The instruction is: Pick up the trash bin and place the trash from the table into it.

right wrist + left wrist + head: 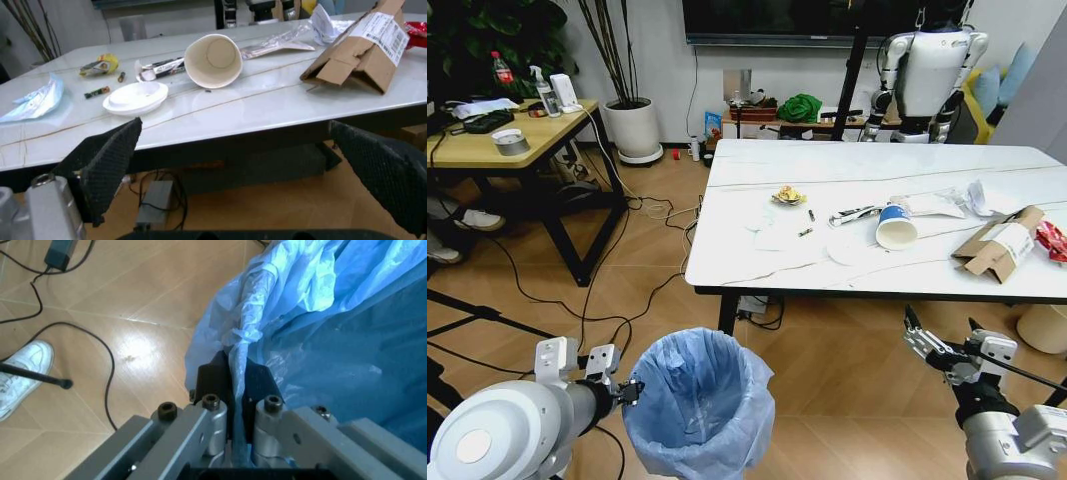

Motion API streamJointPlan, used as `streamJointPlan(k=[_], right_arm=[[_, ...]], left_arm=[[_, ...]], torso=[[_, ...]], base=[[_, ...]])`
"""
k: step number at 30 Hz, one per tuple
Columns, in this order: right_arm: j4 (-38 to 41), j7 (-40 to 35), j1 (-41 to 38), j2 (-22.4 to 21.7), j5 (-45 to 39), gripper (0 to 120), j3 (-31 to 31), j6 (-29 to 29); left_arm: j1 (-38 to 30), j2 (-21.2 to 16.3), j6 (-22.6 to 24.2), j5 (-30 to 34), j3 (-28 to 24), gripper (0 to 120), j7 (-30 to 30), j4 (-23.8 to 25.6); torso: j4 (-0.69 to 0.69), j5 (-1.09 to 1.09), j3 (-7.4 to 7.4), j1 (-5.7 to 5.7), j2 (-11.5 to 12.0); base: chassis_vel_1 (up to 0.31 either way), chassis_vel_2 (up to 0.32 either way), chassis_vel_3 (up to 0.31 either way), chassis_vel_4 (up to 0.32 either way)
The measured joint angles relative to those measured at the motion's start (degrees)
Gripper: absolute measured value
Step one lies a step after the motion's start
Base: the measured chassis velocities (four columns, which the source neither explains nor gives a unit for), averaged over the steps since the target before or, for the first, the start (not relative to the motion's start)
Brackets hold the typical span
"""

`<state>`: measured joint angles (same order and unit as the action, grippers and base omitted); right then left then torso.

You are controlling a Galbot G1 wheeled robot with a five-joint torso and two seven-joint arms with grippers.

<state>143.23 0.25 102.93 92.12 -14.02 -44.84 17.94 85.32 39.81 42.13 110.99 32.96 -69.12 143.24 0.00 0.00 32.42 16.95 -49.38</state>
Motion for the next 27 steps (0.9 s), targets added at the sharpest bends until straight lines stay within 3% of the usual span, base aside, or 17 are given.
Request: streamJointPlan(k=[10, 20, 27], right_arm=[[0.0, 1.5, -0.9, -1.8, -1.7, 100, -0.1, -0.6], [0.0, 6.0, -2.6, -9.2, -4.5, 100, 0.4, -4.8], [0.0, 4.2, -3.0, -10.3, -4.9, 100, 0.9, -3.2]], left_arm=[[0.0, 0.0, 0.0, 1.2, 0.1, 0, 0.0, 0.0], [0.0, -0.2, 0.0, 2.7, 0.8, 0, 0.0, 0.0], [0.3, -0.1, 0.0, 2.7, 1.0, 0, 0.0, 0.0]], torso=[[0.0, 0.0, 1.35, 1.02, -2.4], [0.0, 0.0, 2.96, 2.2, -5.2], [0.0, 0.0, 4.01, 2.99, -7.0]], base=[[0.0, 0.0, 0.0, 0.0], [0.0, 0.0, 0.0, 0.0], [0.0, 0.0, 0.0, 0.0]])
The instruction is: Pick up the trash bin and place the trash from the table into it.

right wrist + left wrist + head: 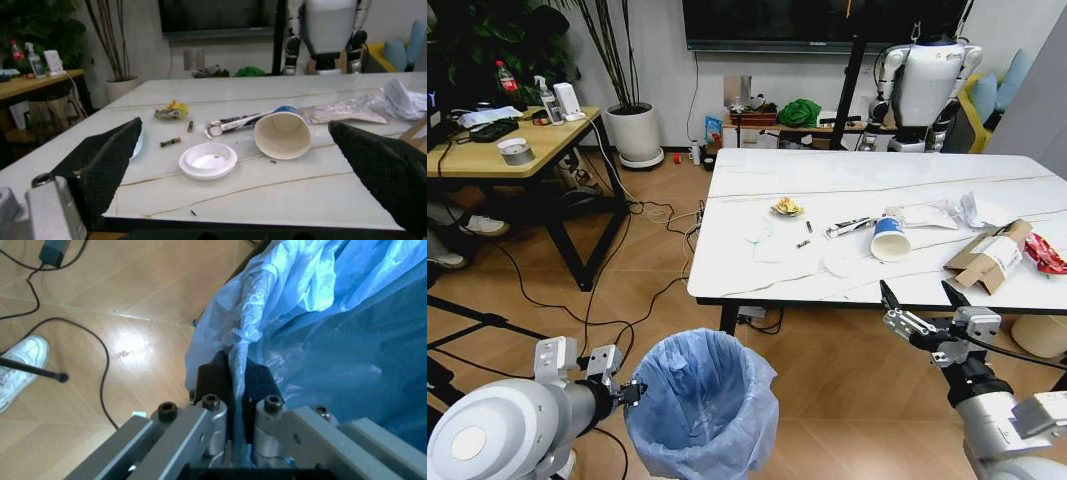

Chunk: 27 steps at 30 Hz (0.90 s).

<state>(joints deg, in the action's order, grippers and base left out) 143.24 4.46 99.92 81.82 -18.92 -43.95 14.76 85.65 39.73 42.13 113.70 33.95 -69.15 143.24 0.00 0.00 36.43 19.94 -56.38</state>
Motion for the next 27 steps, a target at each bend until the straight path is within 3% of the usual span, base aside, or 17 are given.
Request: streamJointPlan(k=[10, 14, 22, 27], right_arm=[[0.0, -2.6, -0.5, 0.0, -1.7, 100, 0.1, 2.8], [0.0, -5.9, -1.5, -1.3, -6.1, 100, -0.2, 6.1], [0.0, -10.9, -3.7, -3.4, -11.9, 100, -1.0, 11.4], [0.0, -14.5, -9.1, -8.0, -16.8, 100, -0.2, 16.6]], left_arm=[[-0.2, 0.1, 0.0, -0.3, -0.2, 0, 0.1, 0.0], [0.1, 0.3, 0.0, -0.9, -0.2, 0, 0.7, 0.0], [0.2, 0.3, 0.0, -1.2, -1.4, 0, 2.7, 0.0], [2.5, 0.1, 0.0, -6.1, -1.3, 0, 8.3, 0.0]], torso=[[0.0, 0.0, 1.4, 1.15, -2.6], [0.0, 0.01, 1.91, 1.55, -3.5], [0.0, 0.0, 1.98, 1.6, -3.6], [0.0, -0.02, 1.89, 1.53, -3.4]], base=[[0.0, 0.0, 0.0, 0.0], [0.0, 0.0, 0.0, 0.0], [0.0, 0.0, 0.0, 0.0], [0.0, 0.0, 0.0, 0.0]])
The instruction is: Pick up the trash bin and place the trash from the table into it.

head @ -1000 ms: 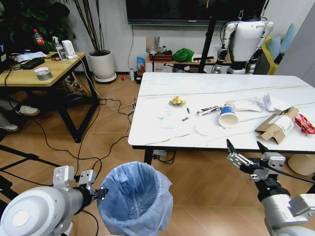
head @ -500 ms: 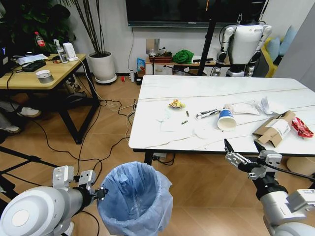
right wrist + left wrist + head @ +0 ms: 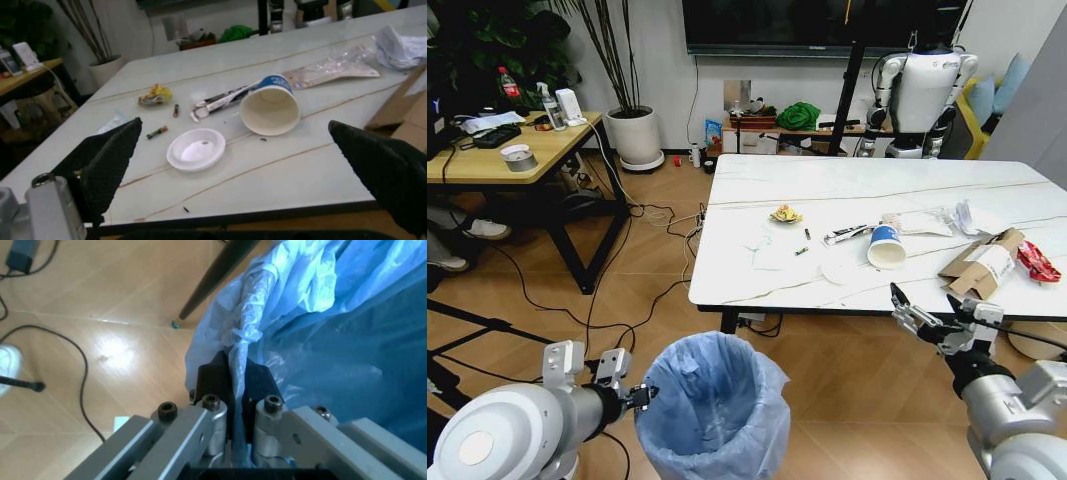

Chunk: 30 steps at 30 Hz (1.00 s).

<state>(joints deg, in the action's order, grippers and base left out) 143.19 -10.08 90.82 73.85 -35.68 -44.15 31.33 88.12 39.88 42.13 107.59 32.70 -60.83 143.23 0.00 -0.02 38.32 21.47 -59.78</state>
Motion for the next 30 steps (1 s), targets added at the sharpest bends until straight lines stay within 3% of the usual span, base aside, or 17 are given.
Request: streamJointPlan(k=[9, 16, 24, 30], right_arm=[[-5.0, -0.5, -5.6, -7.4, -4.2, 100, 1.1, -1.8], [-11.0, -7.8, -14.5, -16.4, -15.3, 100, 6.9, 3.9], [-16.6, -16.9, -25.7, -20.3, -23.6, 100, 14.4, 6.6], [-21.6, -23.5, -32.4, -20.3, -27.9, 100, 21.8, 8.6]], left_arm=[[3.6, -0.2, 0.0, -5.8, 1.6, 0, 2.3, 0.0], [3.9, -0.1, 0.0, -5.4, 1.7, 0, 2.3, 0.0], [2.4, -0.1, 0.0, -4.5, 1.0, 0, 2.4, 0.0], [1.0, -0.2, 0.0, -3.4, 1.1, 0, 2.4, 0.0]], torso=[[0.0, 0.01, -0.13, -0.1, 0.2], [0.0, 0.02, -0.21, -0.16, 0.4], [0.0, 0.02, -0.26, -0.21, 0.5], [-0.01, 0.02, -0.28, -0.22, 0.5]], base=[[0.0, 0.0, 0.0, 0.0], [0.0, 0.0, 0.0, 0.0], [0.0, 0.0, 0.0, 0.0], [0.0, 0.0, 0.0, 0.0]])
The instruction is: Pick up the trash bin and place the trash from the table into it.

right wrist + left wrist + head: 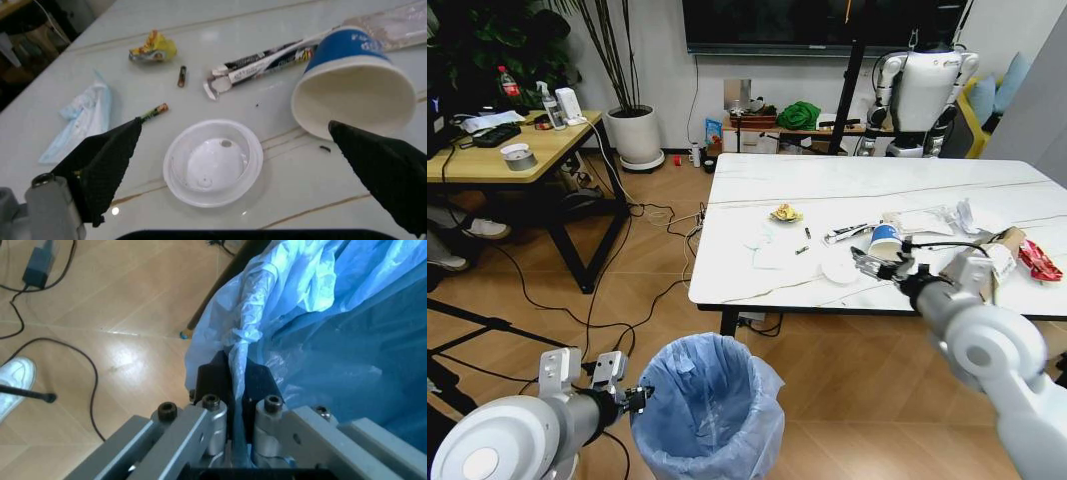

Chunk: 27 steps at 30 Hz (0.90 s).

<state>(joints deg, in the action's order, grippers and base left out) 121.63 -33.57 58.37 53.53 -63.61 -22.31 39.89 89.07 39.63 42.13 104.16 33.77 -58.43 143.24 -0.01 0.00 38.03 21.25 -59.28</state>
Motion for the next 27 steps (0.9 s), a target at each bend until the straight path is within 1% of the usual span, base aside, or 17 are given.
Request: streamJointPlan(k=[2, 3, 6, 8, 10, 12, 16, 18, 23, 24, 27], right_arm=[[-2.2, -3.0, -2.0, 0.3, -3.3, 100, 2.2, 1.0], [-2.2, -3.0, -2.0, 0.3, -3.3, 100, 2.2, 1.0], [-5.1, -6.9, -4.5, 0.7, -7.8, 100, 4.2, 1.8], [-7.0, -8.1, -6.0, 0.7, -9.5, 98, 5.0, 2.0], [-7.4, -8.2, -6.2, 0.7, -9.7, 98, 5.3, 2.1], [-8.4, -8.3, -6.8, 0.7, -9.8, 95, 5.7, 2.1], [-8.7, -8.3, -6.8, 0.5, -9.9, 82, 5.8, 2.2], [-8.7, -8.3, -6.7, 0.4, -9.9, 80, 5.8, 2.2], [-8.7, -8.2, -6.3, 0.1, -9.8, 60, 5.3, 2.1], [-8.7, -8.2, -6.3, 0.1, -9.8, 60, 5.3, 2.1], [-8.6, -8.2, -6.0, 0.1, -9.7, 46, 5.1, 2.0]], left_arm=[[-0.7, -0.1, 0.0, 0.5, 0.0, 0, -0.1, 0.0], [-0.7, -0.1, 0.0, 0.5, 0.0, 0, -0.1, 0.0], [-1.4, 0.0, 0.0, 1.0, 0.0, 0, -0.4, 0.0], [-1.7, 0.0, 0.0, 1.6, 0.0, 0, -0.7, 0.0], [-1.8, 0.0, 0.0, 1.8, 0.0, 0, -1.0, 0.0], [-1.9, 0.0, 0.0, 2.5, 0.0, 0, -1.6, 0.0], [-1.9, 0.2, 0.0, 3.0, 0.1, 0, -2.1, 0.0], [-1.9, 0.2, 0.0, 3.0, 0.1, 0, -2.1, 0.0], [-2.1, 0.2, 0.0, 3.1, -0.1, 0, -2.1, 0.0], [-2.1, 0.2, 0.0, 3.1, -0.1, 0, -2.1, 0.0], [-2.2, 0.2, 0.0, 3.1, -0.1, 0, -2.1, 0.0]], torso=[[0.01, -0.01, 0.0, 0.0, 0.0], [0.01, -0.01, 0.0, 0.0, 0.0], [0.01, 0.0, -0.02, -0.01, 0.0], [0.01, 0.0, -0.03, -0.02, 0.0], [0.01, 0.0, -0.03, -0.03, 0.0], [0.01, -0.01, -0.03, -0.03, 0.1], [0.01, 0.0, -0.04, -0.04, 0.1], [0.01, 0.0, -0.04, -0.04, 0.1], [0.01, 0.0, -0.05, -0.04, 0.1], [0.01, 0.0, -0.05, -0.04, 0.1], [0.01, 0.0, -0.06, -0.04, 0.1]], base=[[0.0, 0.0, 0.0, 0.0], [0.0, 0.0, 0.0, 0.0], [0.0, 0.0, 0.0, 0.0], [0.0, 0.0, 0.0, 0.0], [0.0, 0.0, 0.0, 0.0], [0.0, 0.0, 0.0, 0.0], [0.0, 0.0, 0.0, 0.0], [0.0, 0.0, 0.0, 0.0], [0.0, 0.0, 0.0, 0.0], [0.0, 0.0, 0.0, 0.0], [0.0, 0.0, 0.0, 0.0]])
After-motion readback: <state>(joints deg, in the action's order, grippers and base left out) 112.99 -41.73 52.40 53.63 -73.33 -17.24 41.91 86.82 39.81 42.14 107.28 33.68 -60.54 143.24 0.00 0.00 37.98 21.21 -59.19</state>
